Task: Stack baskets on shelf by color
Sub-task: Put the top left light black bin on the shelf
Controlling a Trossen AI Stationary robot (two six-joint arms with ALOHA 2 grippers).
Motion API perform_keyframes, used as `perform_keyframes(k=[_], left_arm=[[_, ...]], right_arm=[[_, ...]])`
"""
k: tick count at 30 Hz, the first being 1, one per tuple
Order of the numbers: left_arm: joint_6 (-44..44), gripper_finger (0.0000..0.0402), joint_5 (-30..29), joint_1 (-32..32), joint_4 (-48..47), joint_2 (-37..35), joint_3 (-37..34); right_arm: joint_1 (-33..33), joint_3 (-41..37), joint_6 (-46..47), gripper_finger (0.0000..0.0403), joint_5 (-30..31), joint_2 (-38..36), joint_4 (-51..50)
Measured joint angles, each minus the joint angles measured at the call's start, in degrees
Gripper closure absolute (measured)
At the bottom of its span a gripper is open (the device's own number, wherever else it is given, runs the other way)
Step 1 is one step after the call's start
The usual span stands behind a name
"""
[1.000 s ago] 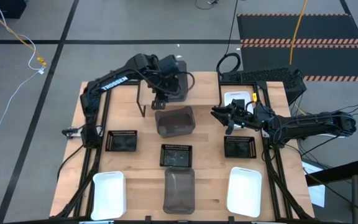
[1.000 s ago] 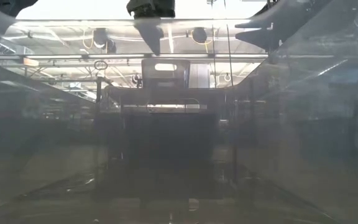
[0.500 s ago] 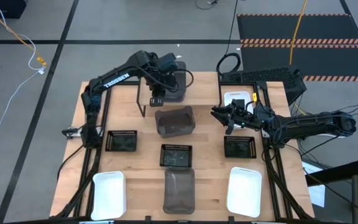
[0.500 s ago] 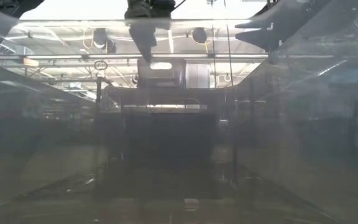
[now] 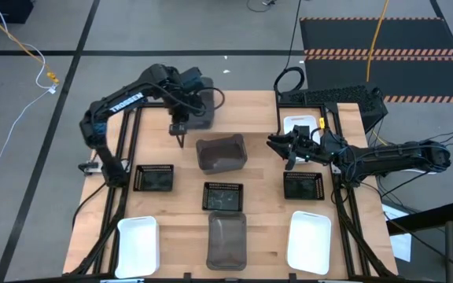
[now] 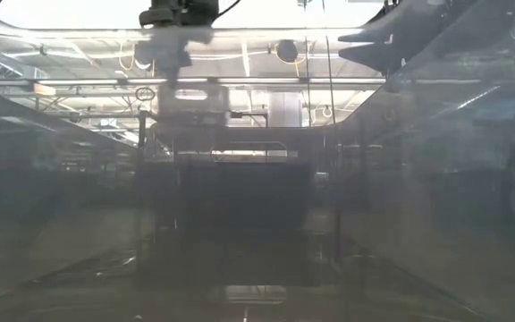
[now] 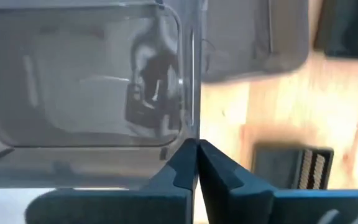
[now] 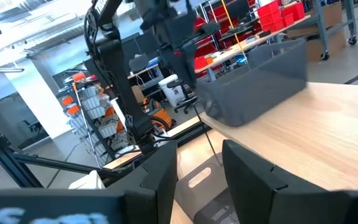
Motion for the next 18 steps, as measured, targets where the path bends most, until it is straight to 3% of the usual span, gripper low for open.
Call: perform_keyframes(k=[7, 18], left_arm=[[-1.86, 0.0382, 0.12, 0.74, 7.53, -8.43, -11.1], [-7.21, 0.0328, -0.16, -0.65, 10.22, -11.0, -11.63]], right_arm=[[-0.02, 0.0, -0.12, 0.028, 0.34, 0.02, -0.81], [-0.83, -0.02, 2.04, 0.028, 1.81, 0.04, -0.81]])
